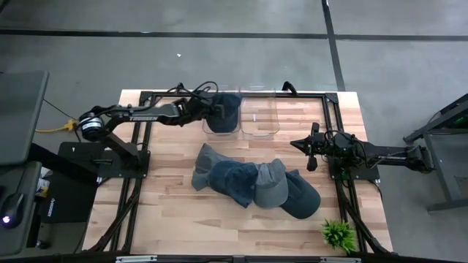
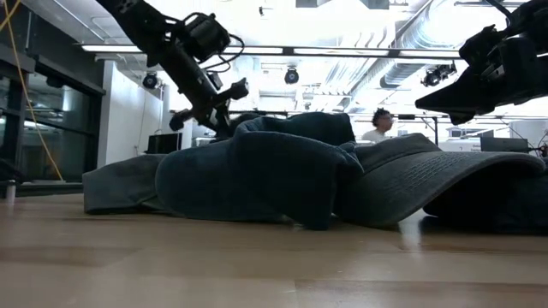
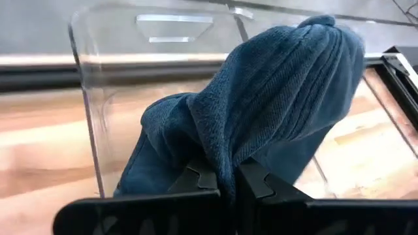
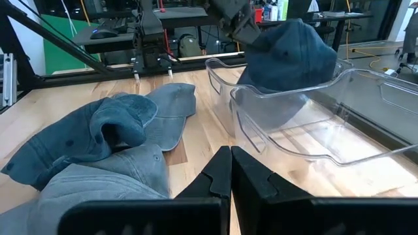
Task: Pick & Place hat
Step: Put the left blue cap into the left transparent bin
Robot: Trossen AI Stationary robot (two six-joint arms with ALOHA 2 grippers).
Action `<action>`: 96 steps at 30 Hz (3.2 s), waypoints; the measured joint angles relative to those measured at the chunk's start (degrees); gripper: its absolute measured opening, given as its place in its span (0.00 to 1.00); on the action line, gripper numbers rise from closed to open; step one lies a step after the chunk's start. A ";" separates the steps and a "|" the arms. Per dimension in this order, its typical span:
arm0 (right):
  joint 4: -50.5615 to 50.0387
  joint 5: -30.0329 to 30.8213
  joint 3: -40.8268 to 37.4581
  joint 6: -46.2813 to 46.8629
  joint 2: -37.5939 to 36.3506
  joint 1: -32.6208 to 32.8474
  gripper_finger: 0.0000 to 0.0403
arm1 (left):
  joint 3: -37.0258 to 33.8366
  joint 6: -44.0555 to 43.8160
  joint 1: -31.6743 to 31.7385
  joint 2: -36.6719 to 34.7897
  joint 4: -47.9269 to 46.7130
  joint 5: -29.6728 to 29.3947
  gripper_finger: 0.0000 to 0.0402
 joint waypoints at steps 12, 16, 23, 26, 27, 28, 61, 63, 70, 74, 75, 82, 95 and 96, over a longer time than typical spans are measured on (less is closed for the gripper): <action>0.00 0.01 0.00 0.00 0.00 0.00 0.00 | -0.02 -0.38 -0.02 1.39 -1.46 1.07 0.01; 0.00 0.00 0.00 0.00 0.00 0.00 0.00 | -0.02 3.80 -0.05 1.39 -2.42 0.57 0.07; 0.00 0.00 0.00 -0.01 0.00 0.00 0.00 | -0.02 7.21 -0.06 1.39 -2.44 0.15 0.28; 0.00 0.00 0.02 0.01 0.00 0.00 0.00 | -0.02 7.24 -0.06 1.39 -2.46 0.00 0.39; 0.00 0.00 0.01 -0.01 0.00 0.00 0.00 | -0.02 7.49 -0.07 1.39 -2.44 -0.05 0.42; 0.00 0.00 0.01 -0.01 0.01 0.00 0.00 | -0.02 8.21 -0.07 1.39 -2.42 -0.09 0.46; 0.00 0.01 0.00 -0.01 0.00 0.00 0.00 | -0.11 29.55 -4.05 -10.01 -1.83 1.55 0.89; 0.00 0.00 0.00 -0.01 0.02 0.00 0.00 | -0.11 29.75 -5.30 -10.96 -2.59 3.74 0.89; 0.00 0.00 0.00 -0.01 0.02 0.00 0.00 | -0.04 29.62 -11.51 -12.23 -4.61 11.68 0.89; 0.00 0.02 0.01 -0.01 0.01 -0.01 0.00 | -0.07 32.57 -15.76 -12.14 -6.05 15.63 0.89; 0.00 0.00 0.00 0.00 0.02 0.00 0.00 | -0.07 33.95 -16.86 -12.14 -5.93 16.52 0.89; 0.00 0.01 0.02 0.00 0.01 -0.01 0.00 | -0.07 44.69 -24.63 -12.14 -6.04 19.67 0.89; 0.00 0.00 0.01 -0.01 0.00 -0.01 0.00 | -0.09 33.79 -27.83 -6.23 -9.65 19.29 0.89; 0.00 0.00 0.00 -0.01 0.00 0.00 0.00 | -0.03 32.46 -27.82 -5.65 -10.04 19.26 0.89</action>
